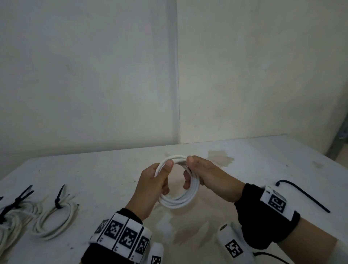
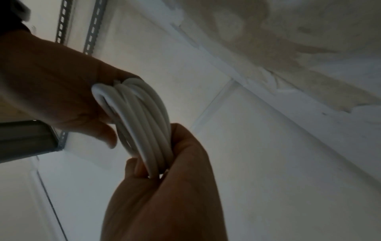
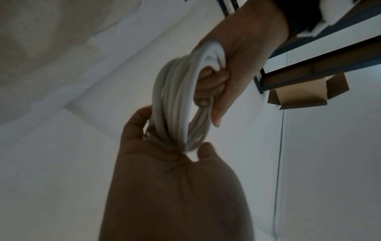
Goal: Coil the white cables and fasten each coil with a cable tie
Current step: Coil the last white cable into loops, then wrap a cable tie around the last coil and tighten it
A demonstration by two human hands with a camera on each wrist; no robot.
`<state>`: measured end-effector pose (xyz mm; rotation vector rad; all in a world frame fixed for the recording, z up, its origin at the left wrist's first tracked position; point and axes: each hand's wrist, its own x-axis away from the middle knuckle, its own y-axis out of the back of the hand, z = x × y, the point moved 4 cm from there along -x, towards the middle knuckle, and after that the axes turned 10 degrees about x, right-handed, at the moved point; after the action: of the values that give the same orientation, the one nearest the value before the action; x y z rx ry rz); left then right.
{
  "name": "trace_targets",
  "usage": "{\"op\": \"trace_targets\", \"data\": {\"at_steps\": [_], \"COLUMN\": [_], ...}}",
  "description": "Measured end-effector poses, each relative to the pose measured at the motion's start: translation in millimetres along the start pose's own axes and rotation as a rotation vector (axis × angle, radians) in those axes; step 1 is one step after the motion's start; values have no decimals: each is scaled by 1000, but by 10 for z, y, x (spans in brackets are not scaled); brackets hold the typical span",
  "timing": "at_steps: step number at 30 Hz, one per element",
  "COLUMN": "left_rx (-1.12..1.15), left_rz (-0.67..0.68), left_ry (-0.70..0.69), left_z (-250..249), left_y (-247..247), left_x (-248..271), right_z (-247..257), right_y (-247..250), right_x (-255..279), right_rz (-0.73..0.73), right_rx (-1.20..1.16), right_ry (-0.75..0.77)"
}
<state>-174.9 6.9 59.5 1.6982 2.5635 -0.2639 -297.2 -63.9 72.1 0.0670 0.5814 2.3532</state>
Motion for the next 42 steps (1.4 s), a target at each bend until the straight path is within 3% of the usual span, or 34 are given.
{"op": "trace_targets", "data": {"at_steps": [3, 7, 9, 12, 23, 27, 30, 34, 37, 42], "left_rx": [42, 220, 177, -62, -18, -9, 6, 46, 59, 91], "left_rz": [78, 190, 182, 188, 197, 168, 135, 91, 71, 35], "left_ry": [29, 250, 295, 174, 134, 167, 177, 187, 191, 195], "left_z": [10, 4, 28, 75, 228, 347, 387, 408, 433, 459], "left_y": [-106, -219, -319, -487, -970, -1012, -1038, -1098, -1140, -1110], "left_x": [-32, -94, -112, -107, -165, -192, -233, -293, -323, -348], "right_z": [-55, -125, -153, -188, -430, -772, -1140, -1485, -1553, -1548], "right_y": [76, 217, 282, 351, 703, 1150, 1602, 2004, 2085, 1984], "right_x": [5, 54, 97, 165, 433, 517, 605, 782, 885, 788], "right_rz": [-147, -167, -165, -159, -137, -305, -381, -185, -32, 63], "right_rx": [60, 209, 304, 394, 160, 133, 439, 867, 1007, 1127], "right_ry": [27, 64, 76, 85, -33, -247, -423, -697, -870, -896]}}
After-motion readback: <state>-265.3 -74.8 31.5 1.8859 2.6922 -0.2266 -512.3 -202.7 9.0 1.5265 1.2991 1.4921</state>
